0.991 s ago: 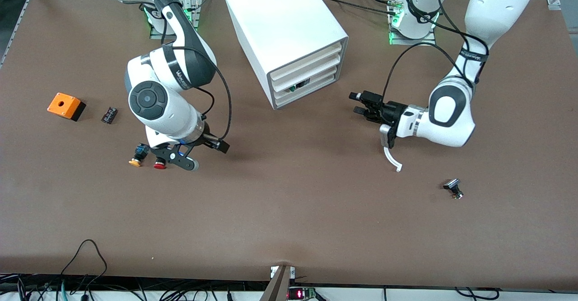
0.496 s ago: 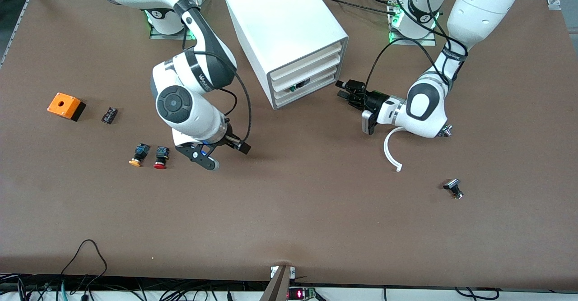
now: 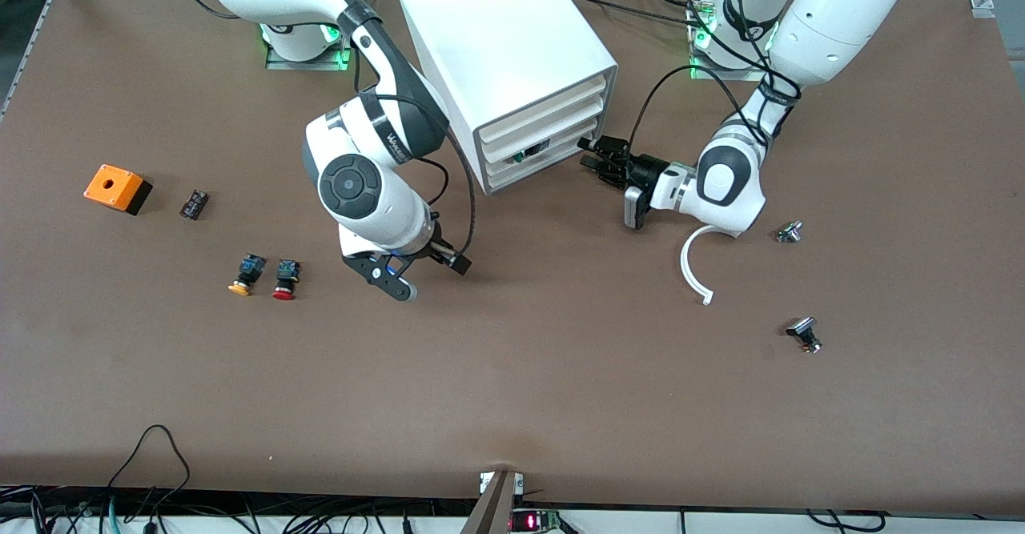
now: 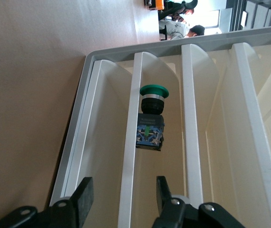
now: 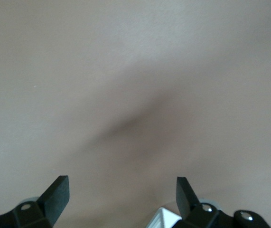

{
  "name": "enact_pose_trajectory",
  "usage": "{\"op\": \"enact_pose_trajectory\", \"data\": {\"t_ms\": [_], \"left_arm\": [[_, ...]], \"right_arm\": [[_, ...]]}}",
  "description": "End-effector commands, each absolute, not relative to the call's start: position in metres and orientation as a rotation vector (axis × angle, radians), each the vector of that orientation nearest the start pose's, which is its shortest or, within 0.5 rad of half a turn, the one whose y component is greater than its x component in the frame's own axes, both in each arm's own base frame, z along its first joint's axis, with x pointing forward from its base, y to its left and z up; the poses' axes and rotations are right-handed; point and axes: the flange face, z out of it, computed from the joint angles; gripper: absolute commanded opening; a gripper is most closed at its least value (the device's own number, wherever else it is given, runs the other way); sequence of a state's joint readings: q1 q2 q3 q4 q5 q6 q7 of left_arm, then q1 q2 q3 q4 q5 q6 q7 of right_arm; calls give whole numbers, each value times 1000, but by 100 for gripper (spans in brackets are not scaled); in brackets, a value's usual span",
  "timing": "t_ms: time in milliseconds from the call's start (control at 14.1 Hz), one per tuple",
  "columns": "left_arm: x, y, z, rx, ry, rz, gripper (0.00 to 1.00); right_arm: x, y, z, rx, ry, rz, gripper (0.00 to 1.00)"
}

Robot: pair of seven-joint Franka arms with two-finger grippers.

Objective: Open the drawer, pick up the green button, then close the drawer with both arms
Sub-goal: 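Pull the drawer open with the left gripper while the right gripper reaches in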

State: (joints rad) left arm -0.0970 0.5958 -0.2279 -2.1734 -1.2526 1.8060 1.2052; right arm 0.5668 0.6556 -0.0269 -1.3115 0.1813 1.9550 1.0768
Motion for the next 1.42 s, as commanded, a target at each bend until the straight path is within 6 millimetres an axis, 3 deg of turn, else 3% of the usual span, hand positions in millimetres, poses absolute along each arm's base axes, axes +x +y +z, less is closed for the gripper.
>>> {"op": "enact_pose_trajectory", "data": {"t_ms": [0,283,496,779,1062,1345], "left_arm": [[416,-245,114,1698,-473,-275,60],[402,-256,111,1673,-427,-288,46],[400,-258,110,1669,-422,-292,21],[397,-258,105,1664,-409,-304,5],[404,-256,107,1666,-396,-300,0],[443,-247,121,1704,-364,-292,2]], "right_arm": [[625,407,360,-2859,935,172,100],[629,417,370,-2823,982,151,100],[630,431,376,-2793,1004,124,100],[637,438,393,-2732,1064,90,100],[635,450,404,-2680,1088,81,100],[623,473,414,-2636,1095,66,100]]}}
